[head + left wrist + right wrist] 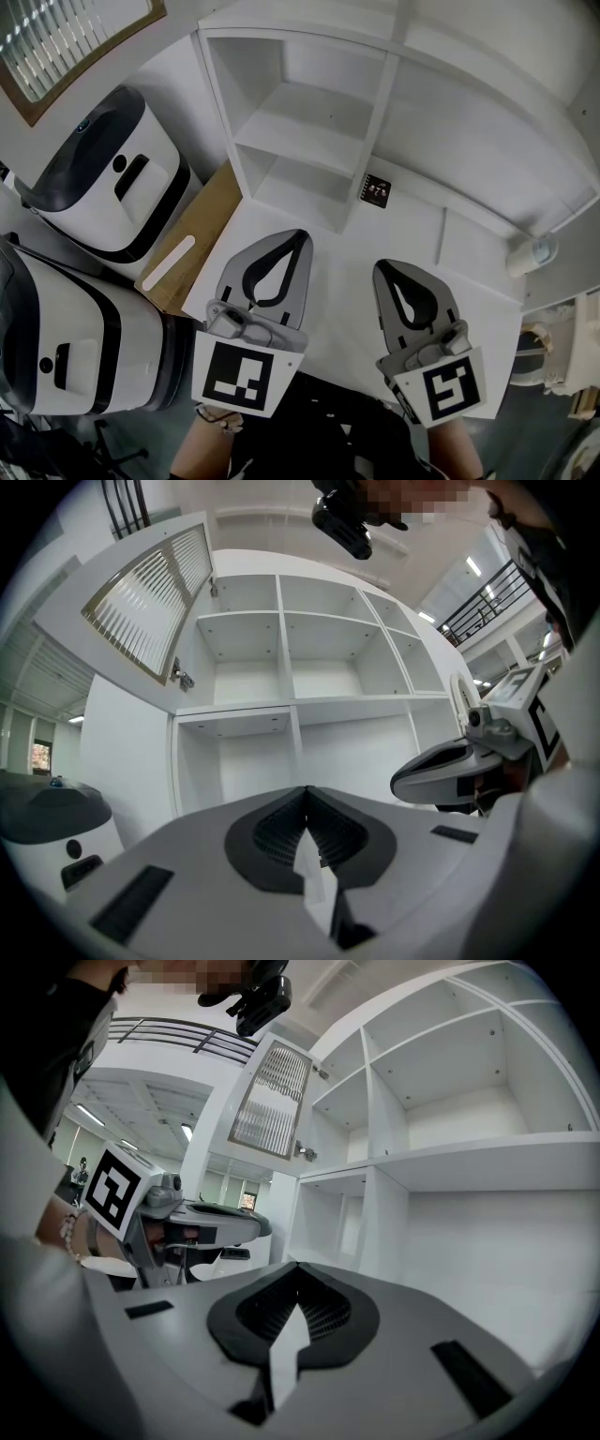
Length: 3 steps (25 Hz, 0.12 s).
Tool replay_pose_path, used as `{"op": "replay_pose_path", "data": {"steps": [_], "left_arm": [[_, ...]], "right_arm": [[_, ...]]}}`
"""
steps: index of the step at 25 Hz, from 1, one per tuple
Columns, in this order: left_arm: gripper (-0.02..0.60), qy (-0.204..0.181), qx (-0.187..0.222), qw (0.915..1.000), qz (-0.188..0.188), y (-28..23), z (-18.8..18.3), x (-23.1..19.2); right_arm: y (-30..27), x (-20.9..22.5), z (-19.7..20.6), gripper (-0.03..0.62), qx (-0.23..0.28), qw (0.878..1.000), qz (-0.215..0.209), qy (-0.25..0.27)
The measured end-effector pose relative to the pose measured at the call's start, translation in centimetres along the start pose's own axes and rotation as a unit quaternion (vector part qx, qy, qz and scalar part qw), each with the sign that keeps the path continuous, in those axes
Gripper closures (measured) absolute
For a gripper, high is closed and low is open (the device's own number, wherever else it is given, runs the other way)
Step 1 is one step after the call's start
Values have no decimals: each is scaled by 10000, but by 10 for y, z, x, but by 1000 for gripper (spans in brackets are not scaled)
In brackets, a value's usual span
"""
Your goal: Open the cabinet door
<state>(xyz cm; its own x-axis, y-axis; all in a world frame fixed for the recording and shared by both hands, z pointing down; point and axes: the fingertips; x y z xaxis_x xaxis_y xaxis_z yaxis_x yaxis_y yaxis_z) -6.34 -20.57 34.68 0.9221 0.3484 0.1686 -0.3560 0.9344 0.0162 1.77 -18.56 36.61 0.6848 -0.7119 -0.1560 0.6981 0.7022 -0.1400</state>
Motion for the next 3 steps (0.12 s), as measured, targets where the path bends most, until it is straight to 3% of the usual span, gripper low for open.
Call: {"op": "replay_pose_path", "data": {"steps": [3], "left_arm": [[581, 1, -3, 10000, 15, -1, 1, 0]], "right_arm": [[-2, -1, -2, 594, 97, 9999, -35, 17]]}}
Point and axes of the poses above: the fingertips, and each gripper's own axes: y backward along the fingers, x to its right, z out of its underside, and after that the axes turned 8 degrees about -z, right-handed
